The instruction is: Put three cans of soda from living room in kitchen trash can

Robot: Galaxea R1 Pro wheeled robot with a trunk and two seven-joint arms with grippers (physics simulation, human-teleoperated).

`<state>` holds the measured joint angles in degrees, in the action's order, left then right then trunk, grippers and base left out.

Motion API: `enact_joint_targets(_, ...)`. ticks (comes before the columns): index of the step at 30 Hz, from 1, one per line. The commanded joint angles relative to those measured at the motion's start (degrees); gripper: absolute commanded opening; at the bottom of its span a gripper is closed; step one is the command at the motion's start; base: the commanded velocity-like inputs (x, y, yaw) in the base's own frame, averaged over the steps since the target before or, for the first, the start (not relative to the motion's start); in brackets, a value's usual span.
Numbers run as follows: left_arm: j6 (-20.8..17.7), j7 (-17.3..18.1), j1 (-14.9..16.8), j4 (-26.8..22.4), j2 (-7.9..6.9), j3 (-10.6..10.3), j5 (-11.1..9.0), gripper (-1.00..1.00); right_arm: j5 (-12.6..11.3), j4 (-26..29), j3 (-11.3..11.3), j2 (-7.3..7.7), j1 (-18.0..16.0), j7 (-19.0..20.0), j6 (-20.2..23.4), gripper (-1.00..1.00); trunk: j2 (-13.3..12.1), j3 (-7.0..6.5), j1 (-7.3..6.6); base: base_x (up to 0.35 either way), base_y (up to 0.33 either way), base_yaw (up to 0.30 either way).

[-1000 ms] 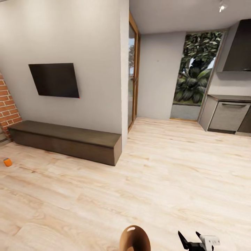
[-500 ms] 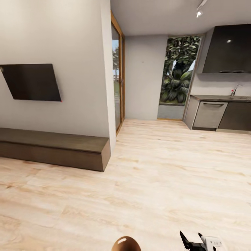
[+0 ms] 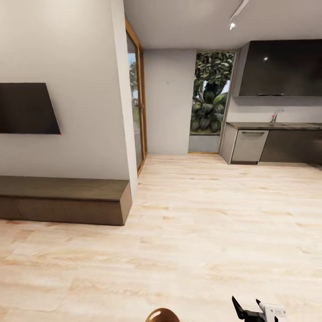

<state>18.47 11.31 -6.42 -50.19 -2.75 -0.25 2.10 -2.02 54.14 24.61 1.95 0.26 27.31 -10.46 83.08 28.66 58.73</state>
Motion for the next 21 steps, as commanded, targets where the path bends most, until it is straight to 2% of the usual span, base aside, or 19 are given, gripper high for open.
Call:
enact_joint_targets(1,0.0,0.01,0.0,0.0,0.01,0.0,0.02,1.0,0.0,0.0,0.0,0.01,0.0,-0.01,0.0,1.0,0.0,-0.05,0.0,-0.138,0.009,-0.227)
enact_joint_targets(15,0.1,0.07,0.0,0.0,-0.06,-0.03,0.08,1.0,0.0,-0.28,-0.08,0.07,-0.06,-0.15,0.25,1.0,0.0,-0.18,0.0,-0.271,-0.056,-0.244)
enact_joint_targets(21,0.16,1.44,0.0,0.03,-0.06,-0.03,0.04,1.0,0.0,-0.35,-0.07,0.07,-0.08,-0.15,0.34,1.0,0.0,-0.18,0.0,-0.323,-0.002,-0.249)
